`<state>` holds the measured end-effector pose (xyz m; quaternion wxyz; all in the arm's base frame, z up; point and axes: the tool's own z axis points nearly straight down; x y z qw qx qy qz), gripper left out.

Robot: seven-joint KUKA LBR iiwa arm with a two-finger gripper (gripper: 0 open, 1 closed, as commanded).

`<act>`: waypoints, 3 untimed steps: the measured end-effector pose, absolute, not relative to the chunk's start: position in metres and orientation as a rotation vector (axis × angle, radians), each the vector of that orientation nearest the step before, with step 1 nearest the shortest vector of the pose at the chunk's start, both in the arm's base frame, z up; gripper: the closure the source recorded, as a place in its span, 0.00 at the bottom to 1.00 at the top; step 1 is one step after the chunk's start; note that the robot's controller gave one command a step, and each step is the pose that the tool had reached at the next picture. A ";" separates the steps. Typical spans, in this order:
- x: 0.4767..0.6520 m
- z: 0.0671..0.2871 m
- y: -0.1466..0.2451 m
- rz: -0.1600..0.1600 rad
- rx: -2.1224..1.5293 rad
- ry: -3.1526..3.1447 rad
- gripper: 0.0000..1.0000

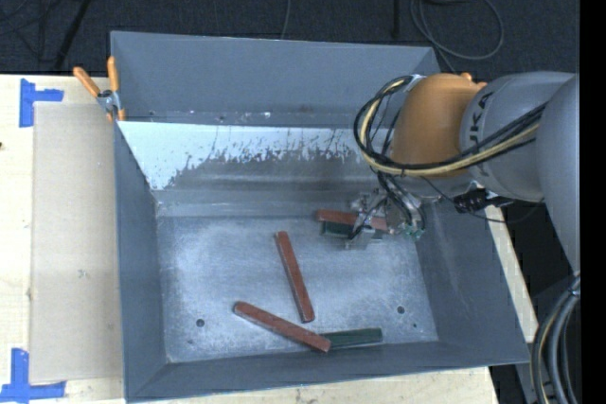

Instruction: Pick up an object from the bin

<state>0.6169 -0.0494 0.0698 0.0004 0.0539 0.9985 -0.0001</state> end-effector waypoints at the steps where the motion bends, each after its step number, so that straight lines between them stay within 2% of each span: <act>1: 0.606 0.224 -0.041 0.000 0.100 3.132 1.00; 2: 0.606 0.219 -0.041 0.000 0.098 3.139 0.00; 3: 0.556 0.098 -0.005 0.001 0.348 3.132 0.00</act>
Offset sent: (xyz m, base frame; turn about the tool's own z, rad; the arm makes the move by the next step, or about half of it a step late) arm -0.0119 0.0085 0.1496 -0.0475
